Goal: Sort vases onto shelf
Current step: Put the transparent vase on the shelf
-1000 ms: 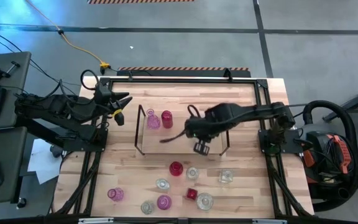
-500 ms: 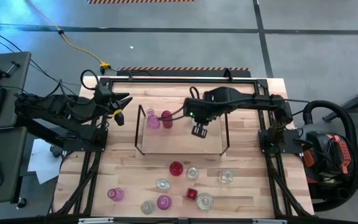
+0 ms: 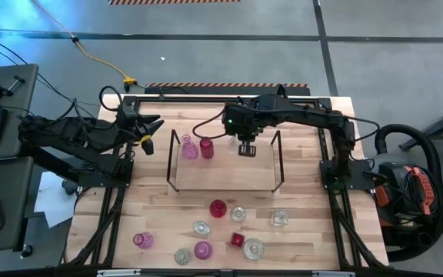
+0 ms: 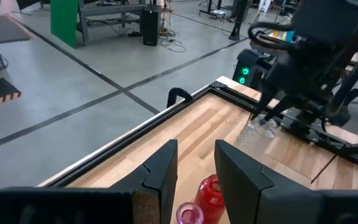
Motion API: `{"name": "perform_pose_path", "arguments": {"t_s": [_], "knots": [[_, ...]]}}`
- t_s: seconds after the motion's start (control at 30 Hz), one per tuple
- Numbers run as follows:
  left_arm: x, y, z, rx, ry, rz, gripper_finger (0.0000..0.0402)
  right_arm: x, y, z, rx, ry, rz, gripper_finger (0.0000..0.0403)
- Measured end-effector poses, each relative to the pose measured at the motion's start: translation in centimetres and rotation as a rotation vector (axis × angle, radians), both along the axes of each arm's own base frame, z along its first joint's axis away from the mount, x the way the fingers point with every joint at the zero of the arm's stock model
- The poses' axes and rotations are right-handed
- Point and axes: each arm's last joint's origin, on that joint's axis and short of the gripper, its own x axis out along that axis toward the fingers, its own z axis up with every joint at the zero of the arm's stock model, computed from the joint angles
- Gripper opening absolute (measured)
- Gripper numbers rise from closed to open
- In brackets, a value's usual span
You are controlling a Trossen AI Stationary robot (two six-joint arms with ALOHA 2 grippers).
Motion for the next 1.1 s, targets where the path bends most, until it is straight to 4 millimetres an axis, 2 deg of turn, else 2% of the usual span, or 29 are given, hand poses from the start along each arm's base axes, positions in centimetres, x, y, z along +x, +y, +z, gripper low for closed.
{"name": "perform_pose_path", "arguments": {"t_s": [0.4,0.83,1.1], "knots": [[0.5,-0.1,-0.2,-0.015,-0.005,0.027,0.0097,1.7,-1.7,-1.9,-0.022,0.025,0.182,0.0007],[2.0,-0.5,-0.9,0.000,0.048,0.031,0.0097,2.7,-1.8,-3.3,-0.007,0.049,0.257,0.0007],[2.1,-0.5,-1.0,0.001,0.051,0.031,0.0097,3.0,-1.8,-3.3,-0.005,0.025,0.288,0.0008]]}}
